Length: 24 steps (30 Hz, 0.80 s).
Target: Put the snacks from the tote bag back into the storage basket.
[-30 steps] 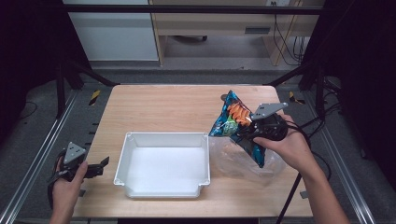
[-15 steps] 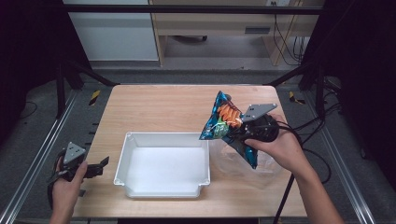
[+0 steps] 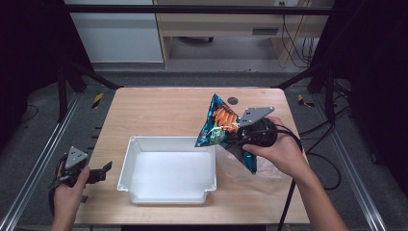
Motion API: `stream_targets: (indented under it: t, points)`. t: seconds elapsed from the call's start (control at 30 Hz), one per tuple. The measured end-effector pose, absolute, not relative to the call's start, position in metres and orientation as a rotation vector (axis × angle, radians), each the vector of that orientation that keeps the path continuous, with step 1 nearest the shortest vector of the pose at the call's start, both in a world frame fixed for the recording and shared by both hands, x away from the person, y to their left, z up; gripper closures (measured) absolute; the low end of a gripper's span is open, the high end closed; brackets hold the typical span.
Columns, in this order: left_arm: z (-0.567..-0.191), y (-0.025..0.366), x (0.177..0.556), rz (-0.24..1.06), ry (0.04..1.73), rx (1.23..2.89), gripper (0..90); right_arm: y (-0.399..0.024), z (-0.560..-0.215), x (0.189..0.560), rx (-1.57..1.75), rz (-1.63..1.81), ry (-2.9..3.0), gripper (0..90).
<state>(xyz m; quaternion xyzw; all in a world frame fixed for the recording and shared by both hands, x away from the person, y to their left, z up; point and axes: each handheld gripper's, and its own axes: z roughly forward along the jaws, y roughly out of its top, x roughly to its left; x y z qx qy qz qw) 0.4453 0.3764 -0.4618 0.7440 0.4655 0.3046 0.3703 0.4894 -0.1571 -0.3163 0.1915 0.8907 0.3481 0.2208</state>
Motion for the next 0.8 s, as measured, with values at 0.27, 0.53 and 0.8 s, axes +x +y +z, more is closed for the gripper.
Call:
stream_targets:
  t: [0.27,0.53,0.8]
  points:
    - [-0.462,0.376,0.445,0.783,1.194,1.908,1.9,-0.147,-0.316,0.488,0.508,0.965,2.47,41.3]
    - [-0.462,0.376,0.445,0.782,1.194,1.908,1.9,-0.136,-0.315,0.488,0.479,0.972,2.48,41.3]
    - [-0.462,0.377,0.445,0.785,1.197,1.9,1.9,-0.124,-0.315,0.488,0.454,0.974,2.492,41.3]
